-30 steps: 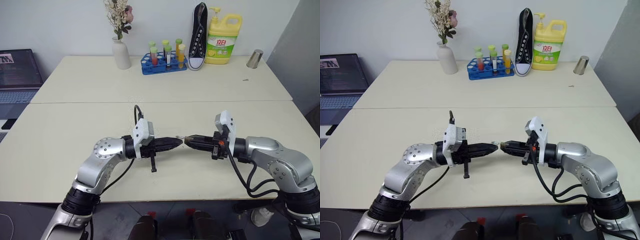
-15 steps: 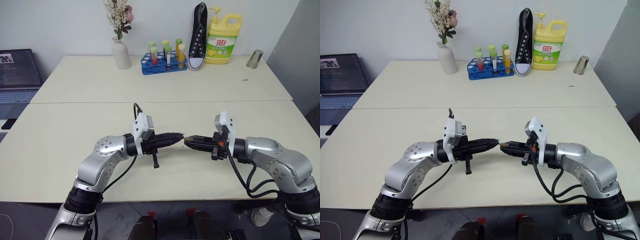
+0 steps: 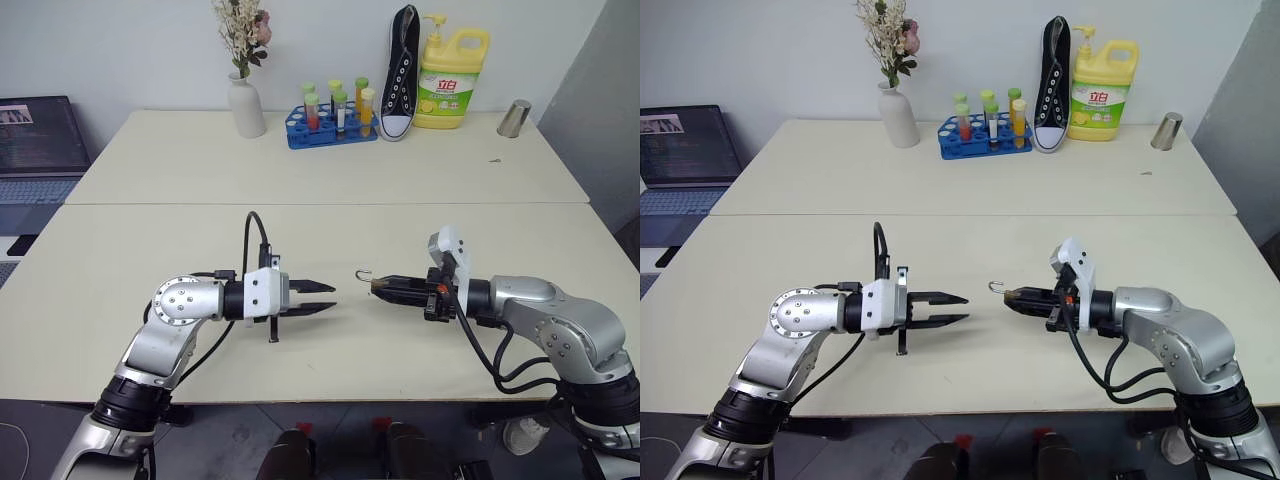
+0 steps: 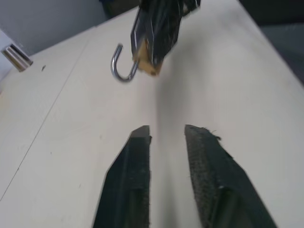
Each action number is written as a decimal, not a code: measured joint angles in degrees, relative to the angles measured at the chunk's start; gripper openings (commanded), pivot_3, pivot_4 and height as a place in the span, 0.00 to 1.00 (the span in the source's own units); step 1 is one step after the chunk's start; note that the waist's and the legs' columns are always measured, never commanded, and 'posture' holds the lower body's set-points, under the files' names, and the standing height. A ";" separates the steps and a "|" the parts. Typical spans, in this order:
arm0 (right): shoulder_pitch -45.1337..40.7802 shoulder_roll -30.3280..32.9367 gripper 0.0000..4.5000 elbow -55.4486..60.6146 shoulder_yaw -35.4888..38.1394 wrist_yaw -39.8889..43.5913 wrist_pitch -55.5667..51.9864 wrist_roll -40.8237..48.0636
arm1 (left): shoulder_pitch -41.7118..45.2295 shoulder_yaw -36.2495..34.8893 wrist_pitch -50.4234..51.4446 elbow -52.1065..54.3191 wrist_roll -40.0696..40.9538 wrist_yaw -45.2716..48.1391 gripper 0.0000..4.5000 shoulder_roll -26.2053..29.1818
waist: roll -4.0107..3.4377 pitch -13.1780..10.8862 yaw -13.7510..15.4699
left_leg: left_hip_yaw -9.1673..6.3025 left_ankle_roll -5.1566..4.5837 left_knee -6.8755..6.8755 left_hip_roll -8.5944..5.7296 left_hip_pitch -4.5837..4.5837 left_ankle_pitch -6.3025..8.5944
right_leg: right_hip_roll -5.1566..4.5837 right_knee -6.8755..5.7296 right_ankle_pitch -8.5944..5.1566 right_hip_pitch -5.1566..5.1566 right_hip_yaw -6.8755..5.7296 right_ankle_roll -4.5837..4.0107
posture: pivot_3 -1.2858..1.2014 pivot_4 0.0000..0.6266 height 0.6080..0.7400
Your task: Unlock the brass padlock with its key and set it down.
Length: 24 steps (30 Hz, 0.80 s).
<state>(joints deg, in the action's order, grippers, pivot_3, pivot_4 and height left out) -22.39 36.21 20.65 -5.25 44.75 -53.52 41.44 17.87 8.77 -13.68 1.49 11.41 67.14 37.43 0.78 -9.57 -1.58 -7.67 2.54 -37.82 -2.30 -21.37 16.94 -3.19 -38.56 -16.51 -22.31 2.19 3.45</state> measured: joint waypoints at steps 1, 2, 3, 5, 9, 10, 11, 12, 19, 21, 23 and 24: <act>-0.74 -0.05 0.03 -1.15 -0.91 0.30 -0.55 -0.21 | -0.30 0.02 -1.22 -0.85 -0.53 0.11 0.54 0.21 | 0.00 0.00 -0.04 | 0.00 0.00 0.01 0.00 0.00 0.00 | 0.00 0.01 0.00 0.00 0.00 0.00 | 0.52 0.24 1.00; -1.23 -0.12 0.03 -2.01 -1.56 0.36 -0.85 -0.46 | -0.32 0.10 -2.01 -1.41 -0.89 0.25 0.62 0.21 | -0.02 -0.02 -0.06 | 0.00 0.00 0.01 0.00 -0.01 0.00 | 0.00 -0.01 0.00 -0.02 0.01 0.00 | 0.52 0.24 1.00; -1.56 -0.26 0.03 -2.89 -2.07 0.48 -0.92 -0.84 | -0.33 0.15 -2.81 -1.74 -1.16 0.39 0.68 0.20 | -0.02 -0.02 -0.06 | 0.00 0.00 0.01 0.01 -0.02 0.00 | 0.01 0.00 0.00 -0.03 -0.01 0.00 | 0.52 0.24 1.00; -2.48 -0.72 0.03 -5.13 -3.27 1.00 -0.95 -1.95 | -0.45 0.28 -3.79 -1.89 -1.35 0.50 0.83 0.21 | -0.02 -0.02 -0.08 | 0.00 0.00 0.01 0.01 -0.02 0.00 | 0.00 -0.01 0.00 -0.03 -0.01 0.00 | 0.52 0.24 1.00; -8.67 -4.21 0.03 -14.16 -7.75 1.62 -0.78 -5.61 | -1.30 0.39 -4.34 -1.95 -1.62 -0.50 1.00 0.06 | -0.05 -0.03 -0.48 | 0.03 0.00 0.03 0.01 0.05 0.00 | 0.05 -0.06 0.00 -0.04 0.01 0.00 | 0.52 0.24 1.00; -9.67 -5.07 0.03 -16.10 -8.51 1.66 -0.69 -6.70 | -1.69 0.33 -4.34 -1.90 -1.66 -0.76 1.00 0.09 | -0.06 -0.04 -0.41 | 0.00 0.00 0.04 0.01 0.03 0.00 | 0.05 -0.07 0.00 -0.05 -0.02 0.00 | 0.52 0.24 1.00; -11.17 -6.29 0.03 -19.15 -9.48 1.75 -0.48 -7.84 | -2.18 0.25 -4.33 -1.89 -1.74 -1.29 1.00 0.17 | -0.06 -0.04 -0.42 | 0.01 0.00 0.04 0.00 0.04 0.00 | 0.06 -0.07 0.00 -0.06 -0.01 0.00 | 0.52 0.24 1.00; -12.58 -7.51 0.03 -22.17 -10.27 1.84 -0.14 -9.30 | -2.61 0.21 -4.32 -1.81 -1.78 -1.59 1.00 0.22 | -0.07 -0.05 -0.40 | 0.00 0.00 0.04 0.01 0.01 0.00 | 0.04 -0.09 0.01 -0.10 0.00 -0.01 | 0.52 0.24 1.00; -17.10 -9.68 0.35 -32.34 -13.63 4.69 3.16 -15.81 | -4.79 -0.05 -3.22 -0.62 -1.78 -2.82 1.00 0.88 | -0.09 -0.06 -0.19 | 0.00 0.01 -0.02 0.01 -0.22 -0.01 | -0.05 -0.17 0.01 -0.35 0.04 -0.01 | 0.52 0.24 1.00; -17.34 -9.31 0.51 -32.52 -13.62 5.57 4.40 -16.87 | -4.92 -0.06 -2.20 0.20 -1.64 -3.12 1.00 0.93 | -0.09 -0.06 -0.21 | 0.00 0.01 -0.02 0.01 -0.26 -0.01 | -0.05 -0.18 0.01 -0.40 0.03 -0.01 | 0.52 0.24 1.00; -17.09 -7.70 0.66 -31.71 -13.35 6.58 5.02 -17.58 | -4.89 -0.28 -0.40 0.96 -1.08 -3.87 1.00 0.93 | -0.10 -0.06 -0.16 | -0.01 0.01 -0.04 0.01 -0.29 -0.01 | -0.05 -0.21 0.01 -0.41 0.03 -0.01 | 0.52 0.24 1.00; -16.80 -6.72 0.74 -31.33 -13.01 6.85 5.13 -17.67 | -4.89 -0.45 0.16 1.05 -0.89 -4.05 1.00 0.93 | -0.10 -0.06 -0.11 | -0.01 0.01 -0.05 0.01 -0.29 -0.01 | -0.06 -0.21 0.01 -0.41 0.02 -0.01 | 0.52 0.24 1.00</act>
<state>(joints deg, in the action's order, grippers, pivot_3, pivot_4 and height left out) -39.19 29.49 -10.68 -18.26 51.60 -48.39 23.77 12.98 8.31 -13.52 2.54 10.52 63.09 38.36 0.68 -9.63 -1.70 -7.69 2.55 -37.87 -2.30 -21.67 16.93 -3.25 -38.77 -16.50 -22.72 2.21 3.43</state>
